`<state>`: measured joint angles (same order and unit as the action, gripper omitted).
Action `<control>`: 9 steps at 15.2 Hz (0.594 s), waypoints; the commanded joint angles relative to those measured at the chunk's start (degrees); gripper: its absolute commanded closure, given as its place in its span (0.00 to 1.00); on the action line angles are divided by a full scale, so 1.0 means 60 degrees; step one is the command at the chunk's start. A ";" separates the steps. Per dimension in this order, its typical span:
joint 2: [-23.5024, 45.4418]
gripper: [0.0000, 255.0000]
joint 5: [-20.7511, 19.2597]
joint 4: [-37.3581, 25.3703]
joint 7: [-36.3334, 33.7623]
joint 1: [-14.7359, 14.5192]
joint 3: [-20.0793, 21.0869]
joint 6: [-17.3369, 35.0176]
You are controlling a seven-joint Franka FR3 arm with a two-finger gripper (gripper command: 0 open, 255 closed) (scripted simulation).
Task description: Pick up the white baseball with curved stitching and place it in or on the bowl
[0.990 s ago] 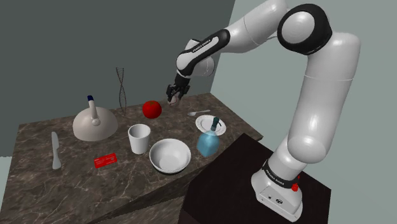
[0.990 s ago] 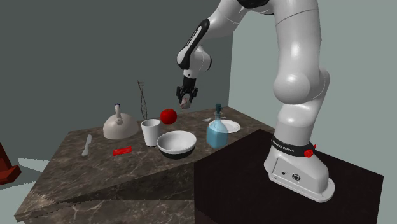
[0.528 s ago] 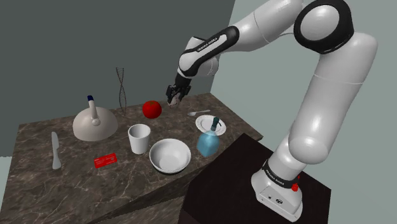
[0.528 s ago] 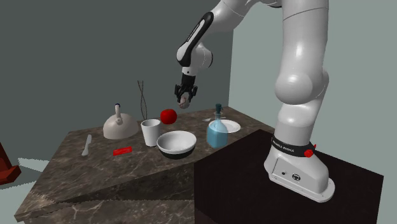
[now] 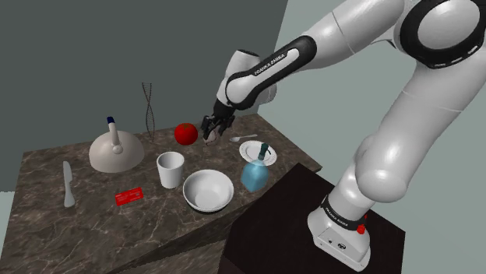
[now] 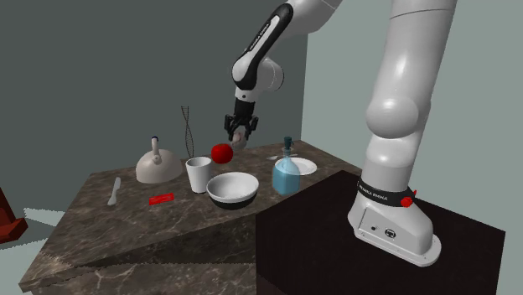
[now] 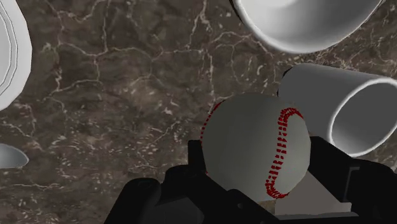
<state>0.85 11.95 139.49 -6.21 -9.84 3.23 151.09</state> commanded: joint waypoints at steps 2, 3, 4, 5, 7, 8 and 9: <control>-0.0603 1.00 -0.0075 0.0785 -0.0691 -0.0319 0.0316 0.0257; -0.0785 1.00 -0.0103 0.1001 -0.0944 -0.0427 0.0441 0.0316; -0.0962 1.00 -0.0127 0.1208 -0.1202 -0.0534 0.0575 0.0370; -0.1133 1.00 -0.0147 0.1404 -0.1463 -0.0639 0.0717 0.0417; -0.1460 1.00 -0.0173 0.1763 -0.1999 -0.0853 0.1021 0.0496; -0.1614 1.00 -0.0179 0.1926 -0.2271 -0.0959 0.1185 0.0528; -0.1762 1.00 -0.0179 0.2078 -0.2547 -0.1067 0.1355 0.0553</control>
<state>-8.49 10.99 151.25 -19.70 -15.65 10.42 154.79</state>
